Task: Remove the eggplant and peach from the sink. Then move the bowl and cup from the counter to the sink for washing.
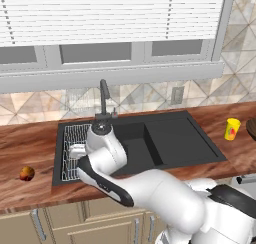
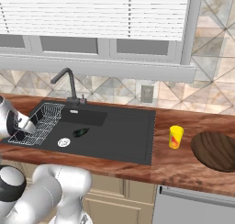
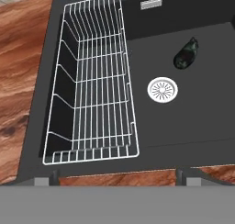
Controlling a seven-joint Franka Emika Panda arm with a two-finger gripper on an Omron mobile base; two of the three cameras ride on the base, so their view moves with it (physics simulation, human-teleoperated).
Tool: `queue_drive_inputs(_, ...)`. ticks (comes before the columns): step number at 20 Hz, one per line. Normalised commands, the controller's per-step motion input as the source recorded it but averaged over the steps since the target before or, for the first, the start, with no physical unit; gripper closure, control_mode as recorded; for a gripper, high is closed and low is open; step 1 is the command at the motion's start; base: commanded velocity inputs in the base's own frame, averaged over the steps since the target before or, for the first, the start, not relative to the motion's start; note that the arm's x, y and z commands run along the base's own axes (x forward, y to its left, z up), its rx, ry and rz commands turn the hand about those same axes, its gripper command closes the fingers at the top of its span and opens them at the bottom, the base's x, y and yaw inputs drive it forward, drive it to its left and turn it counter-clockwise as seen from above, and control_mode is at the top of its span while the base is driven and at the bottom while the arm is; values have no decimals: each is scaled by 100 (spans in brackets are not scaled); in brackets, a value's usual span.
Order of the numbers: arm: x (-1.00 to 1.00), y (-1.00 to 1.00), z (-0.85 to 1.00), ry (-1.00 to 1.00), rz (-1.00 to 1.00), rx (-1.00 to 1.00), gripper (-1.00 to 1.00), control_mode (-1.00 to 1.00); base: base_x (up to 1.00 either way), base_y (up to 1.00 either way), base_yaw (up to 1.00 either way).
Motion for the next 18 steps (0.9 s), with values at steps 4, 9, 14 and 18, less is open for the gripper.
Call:
queue_drive_inputs(4,0,-35,1,0,0,0,-100,-100,0,0,0)
queue_drive_inputs(9,0,-34,0,0,0,0,-100,-100,0,0,0)
queue_drive_inputs(14,0,-32,0,0,0,0,-100,-100,0,0,0)
queue_drive_inputs(18,0,-32,0,0,0,0,-100,-100,0,0,0)
